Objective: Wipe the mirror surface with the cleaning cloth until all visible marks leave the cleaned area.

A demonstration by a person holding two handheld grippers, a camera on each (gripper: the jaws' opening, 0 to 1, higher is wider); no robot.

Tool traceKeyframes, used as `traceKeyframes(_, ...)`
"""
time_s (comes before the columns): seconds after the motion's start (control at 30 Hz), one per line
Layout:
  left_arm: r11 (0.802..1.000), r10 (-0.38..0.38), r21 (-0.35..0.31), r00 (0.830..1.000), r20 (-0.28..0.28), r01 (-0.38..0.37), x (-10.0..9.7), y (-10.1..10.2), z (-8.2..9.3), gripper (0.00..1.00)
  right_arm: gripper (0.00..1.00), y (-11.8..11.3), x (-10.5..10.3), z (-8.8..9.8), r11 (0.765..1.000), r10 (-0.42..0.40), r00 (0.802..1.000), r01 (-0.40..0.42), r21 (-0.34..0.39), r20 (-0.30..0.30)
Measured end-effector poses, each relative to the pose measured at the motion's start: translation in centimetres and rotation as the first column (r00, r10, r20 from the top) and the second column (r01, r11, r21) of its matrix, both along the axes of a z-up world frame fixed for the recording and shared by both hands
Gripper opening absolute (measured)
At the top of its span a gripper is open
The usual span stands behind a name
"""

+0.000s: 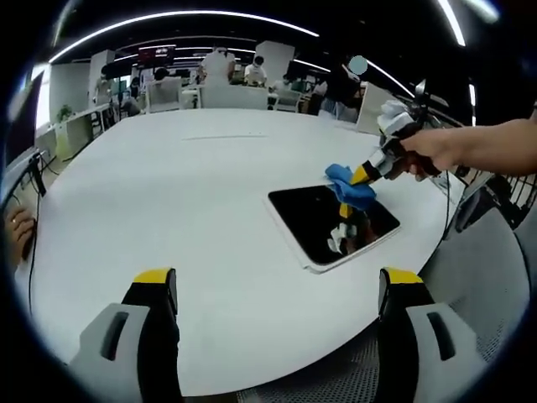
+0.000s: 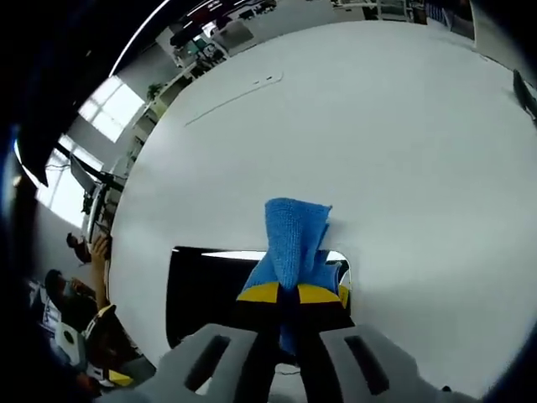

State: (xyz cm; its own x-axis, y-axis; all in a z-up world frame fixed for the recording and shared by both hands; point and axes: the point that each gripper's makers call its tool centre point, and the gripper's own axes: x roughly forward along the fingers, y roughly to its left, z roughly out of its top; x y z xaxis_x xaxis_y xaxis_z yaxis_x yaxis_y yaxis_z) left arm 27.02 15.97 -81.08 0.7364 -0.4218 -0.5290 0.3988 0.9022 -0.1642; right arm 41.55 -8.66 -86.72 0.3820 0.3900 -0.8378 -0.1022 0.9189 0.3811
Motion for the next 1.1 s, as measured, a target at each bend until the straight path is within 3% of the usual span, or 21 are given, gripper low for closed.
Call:
traceKeyframes(0.33, 1.000, -0.013, 0.007, 1.000, -0.006, 0.013, -0.1, -0.1, -0.3, 0.99, 0.00, 2.5, 0.2, 0.2, 0.999, 0.029, 1.000, -0.029, 0.030, 0.000)
traceKeyframes(0.57, 1.000, -0.026, 0.011, 1.000, -0.011, 0.026, -0.2, -0.3, -0.3, 0.98, 0.00, 5.4, -0.7, 0.4, 0.995, 0.082, 0.997, -0.081, 0.065, -0.008)
traceKeyframes(1.1, 0.999, -0.039, 0.018, 0.999, -0.023, 0.040, -0.4, -0.4, -0.5, 0.99, 0.00, 10.1, 0.1, 0.3, 0.986, 0.131, 0.991, -0.130, 0.101, -0.006)
